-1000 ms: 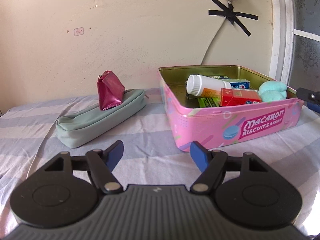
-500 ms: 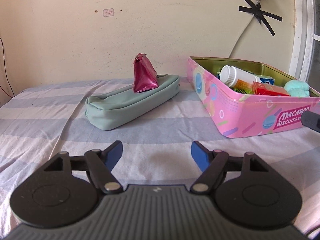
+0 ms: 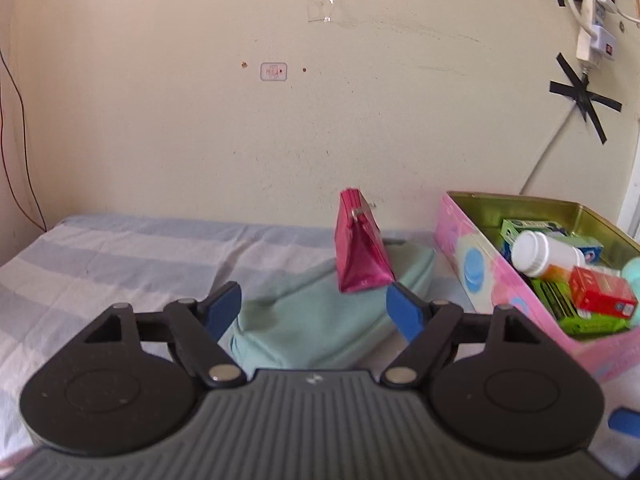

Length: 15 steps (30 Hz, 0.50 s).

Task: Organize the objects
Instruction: 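Reach the left gripper to the magenta coin purse and grasp it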

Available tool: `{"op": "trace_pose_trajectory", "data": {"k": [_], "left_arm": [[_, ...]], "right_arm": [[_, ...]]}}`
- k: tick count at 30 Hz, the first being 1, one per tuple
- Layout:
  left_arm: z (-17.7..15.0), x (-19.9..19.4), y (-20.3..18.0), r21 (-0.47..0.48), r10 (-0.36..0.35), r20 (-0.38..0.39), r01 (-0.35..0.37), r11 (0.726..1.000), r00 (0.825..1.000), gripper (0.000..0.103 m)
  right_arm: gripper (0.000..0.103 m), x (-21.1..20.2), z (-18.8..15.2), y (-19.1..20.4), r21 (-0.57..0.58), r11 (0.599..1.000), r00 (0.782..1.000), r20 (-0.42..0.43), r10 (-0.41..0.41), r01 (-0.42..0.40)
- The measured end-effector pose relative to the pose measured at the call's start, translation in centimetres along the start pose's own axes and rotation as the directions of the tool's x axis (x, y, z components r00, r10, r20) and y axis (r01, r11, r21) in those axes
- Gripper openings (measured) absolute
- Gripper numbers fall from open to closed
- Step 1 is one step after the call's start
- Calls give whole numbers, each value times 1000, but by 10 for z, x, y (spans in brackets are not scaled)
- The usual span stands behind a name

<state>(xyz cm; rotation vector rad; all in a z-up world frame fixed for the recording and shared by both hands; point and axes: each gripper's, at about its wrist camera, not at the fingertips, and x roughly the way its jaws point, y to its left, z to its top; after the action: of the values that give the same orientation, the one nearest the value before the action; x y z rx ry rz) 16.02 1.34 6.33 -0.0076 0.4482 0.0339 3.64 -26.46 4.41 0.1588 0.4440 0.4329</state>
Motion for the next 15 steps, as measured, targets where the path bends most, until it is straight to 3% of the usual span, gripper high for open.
{"op": "trace_pose_trajectory", "data": {"k": [2, 3, 8, 9, 10, 11, 12, 15], "left_arm": [[11, 23, -4, -27, -29, 6, 29, 999, 1000, 86], [16, 37, -6, -39, -41, -6, 41, 998, 999, 93], [26, 94, -25, -52, -4, -74, 0, 999, 997, 89], [26, 101, -27, -50, 0, -86, -5, 999, 996, 73], [26, 108, -26, -53, -10, -107, 5, 999, 994, 64], [25, 111, -23, -84, -44, -117, 34, 996, 992, 43], [25, 110, -20, -114, -61, -123, 47, 992, 990, 34], [23, 97, -17, -114, -71, -132, 56, 992, 989, 33]], "right_arm": [[72, -2, 0, -2, 22, 1000, 1000, 8, 6, -6], [72, -2, 0, -3, 25, 1000, 1000, 13, 11, -12], [72, -4, 1, -6, 39, 999, 999, 23, 34, -34], [72, -5, 1, -7, 43, 998, 999, 23, 35, -36], [72, -6, 0, -8, 46, 998, 999, 24, 37, -38], [72, -6, 0, -9, 47, 998, 999, 27, 40, -42], [72, -8, 0, -9, 48, 998, 999, 31, 44, -45], [72, -10, 0, -11, 53, 997, 998, 38, 50, -52]]}}
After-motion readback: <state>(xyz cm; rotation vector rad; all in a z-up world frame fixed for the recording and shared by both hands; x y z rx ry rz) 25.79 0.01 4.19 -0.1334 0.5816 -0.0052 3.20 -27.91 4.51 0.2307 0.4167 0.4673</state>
